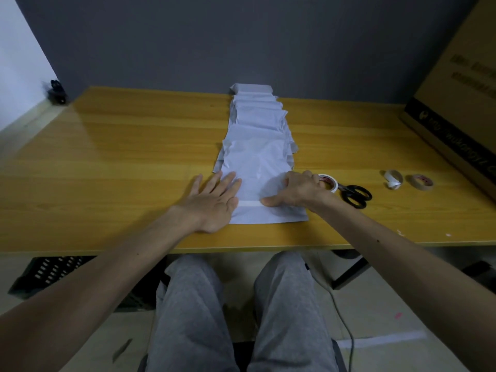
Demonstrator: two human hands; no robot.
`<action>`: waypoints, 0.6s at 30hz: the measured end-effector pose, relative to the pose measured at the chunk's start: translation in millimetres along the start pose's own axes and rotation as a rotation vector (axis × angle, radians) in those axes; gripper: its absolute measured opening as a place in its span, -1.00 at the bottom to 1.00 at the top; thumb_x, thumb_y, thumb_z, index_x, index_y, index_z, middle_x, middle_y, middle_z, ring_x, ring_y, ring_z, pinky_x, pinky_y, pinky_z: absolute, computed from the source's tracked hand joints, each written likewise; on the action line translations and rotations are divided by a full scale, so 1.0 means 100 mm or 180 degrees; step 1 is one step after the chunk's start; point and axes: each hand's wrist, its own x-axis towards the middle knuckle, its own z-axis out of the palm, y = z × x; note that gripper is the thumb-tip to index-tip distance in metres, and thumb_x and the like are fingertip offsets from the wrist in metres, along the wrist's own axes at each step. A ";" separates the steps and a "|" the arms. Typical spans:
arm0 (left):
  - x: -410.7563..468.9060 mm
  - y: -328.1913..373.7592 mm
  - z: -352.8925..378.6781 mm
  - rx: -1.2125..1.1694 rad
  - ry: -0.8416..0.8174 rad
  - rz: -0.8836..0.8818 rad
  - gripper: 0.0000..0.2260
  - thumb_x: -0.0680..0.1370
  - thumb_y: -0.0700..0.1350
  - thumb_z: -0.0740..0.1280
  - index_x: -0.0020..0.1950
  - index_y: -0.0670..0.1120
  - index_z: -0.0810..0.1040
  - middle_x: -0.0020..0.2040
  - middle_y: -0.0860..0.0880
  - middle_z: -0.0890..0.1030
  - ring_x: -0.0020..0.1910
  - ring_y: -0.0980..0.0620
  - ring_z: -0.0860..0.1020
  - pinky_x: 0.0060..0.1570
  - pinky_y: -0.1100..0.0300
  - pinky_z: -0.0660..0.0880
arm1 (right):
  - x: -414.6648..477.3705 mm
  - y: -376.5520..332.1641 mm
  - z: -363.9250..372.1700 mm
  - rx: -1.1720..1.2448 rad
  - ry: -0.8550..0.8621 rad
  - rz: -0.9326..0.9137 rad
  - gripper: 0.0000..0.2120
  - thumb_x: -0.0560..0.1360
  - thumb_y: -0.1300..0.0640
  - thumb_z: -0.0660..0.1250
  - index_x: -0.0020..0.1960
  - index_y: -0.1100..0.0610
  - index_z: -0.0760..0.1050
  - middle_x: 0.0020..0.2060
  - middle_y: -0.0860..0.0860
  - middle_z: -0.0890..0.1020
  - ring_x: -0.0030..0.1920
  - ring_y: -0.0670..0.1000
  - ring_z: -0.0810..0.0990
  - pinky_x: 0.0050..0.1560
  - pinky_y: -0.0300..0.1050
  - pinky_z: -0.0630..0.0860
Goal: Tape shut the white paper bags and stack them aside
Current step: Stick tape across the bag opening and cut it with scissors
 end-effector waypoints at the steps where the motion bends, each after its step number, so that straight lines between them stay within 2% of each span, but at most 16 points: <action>1: 0.00 0.00 0.00 0.0011 0.0003 0.0000 -0.54 0.67 0.06 -0.24 0.55 0.08 -0.31 0.54 0.13 -0.35 0.51 0.08 -0.35 0.46 -0.13 -0.34 | 0.00 0.01 0.01 0.0006 0.0034 -0.0020 -0.17 0.26 -0.37 0.44 0.32 0.10 0.31 0.28 0.15 0.28 0.32 0.18 0.23 0.24 0.01 0.26; 6: 0.01 -0.01 0.01 0.0040 0.0024 0.0036 -0.54 0.67 0.07 -0.25 0.55 0.08 -0.30 0.54 0.13 -0.34 0.51 0.09 -0.35 0.46 -0.11 -0.34 | 0.01 0.13 0.00 -0.0015 0.0129 -0.0093 -0.19 0.28 -0.35 0.44 0.31 0.11 0.30 0.27 0.15 0.29 0.32 0.20 0.22 0.24 0.05 0.26; 10: 0.02 -0.04 0.02 0.0086 0.0062 0.0099 -0.53 0.66 0.07 -0.25 0.56 0.07 -0.30 0.54 0.12 -0.34 0.51 0.12 -0.34 0.46 -0.10 -0.35 | -0.03 0.20 0.01 0.0056 0.0309 -0.0244 -0.42 0.31 -0.28 0.46 0.10 0.04 0.33 0.13 0.08 0.31 0.25 0.16 0.24 0.13 0.02 0.23; 13: 0.01 -0.04 0.03 0.0107 0.0093 0.0121 -0.53 0.66 0.07 -0.25 0.56 0.06 -0.28 0.55 0.11 -0.32 0.51 0.13 -0.33 0.46 -0.09 -0.34 | -0.08 0.24 0.09 0.0324 0.0629 -0.0651 -0.57 0.32 -0.22 0.49 -0.01 -0.03 0.38 0.03 -0.02 0.29 0.17 0.08 0.22 0.03 -0.05 0.14; 16: 0.01 -0.04 0.03 0.0133 0.0113 0.0138 -0.53 0.66 0.07 -0.25 0.56 0.06 -0.29 0.55 0.11 -0.32 0.51 0.15 -0.31 0.46 -0.09 -0.33 | -0.12 0.30 0.22 0.0484 0.1029 -0.1009 -0.69 0.35 -0.20 0.47 0.00 -0.11 0.50 0.04 -0.04 0.30 0.11 0.01 0.18 0.04 -0.06 0.11; 18: 0.00 -0.06 0.03 0.0171 0.0129 0.0142 -0.53 0.66 0.08 -0.25 0.56 0.06 -0.28 0.55 0.11 -0.32 0.52 0.15 -0.30 0.46 -0.10 -0.33 | -0.13 0.30 0.24 0.0474 0.1133 -0.1075 -0.68 0.36 -0.19 0.46 0.08 -0.17 0.55 0.05 -0.03 0.28 0.10 -0.01 0.15 0.05 -0.08 0.09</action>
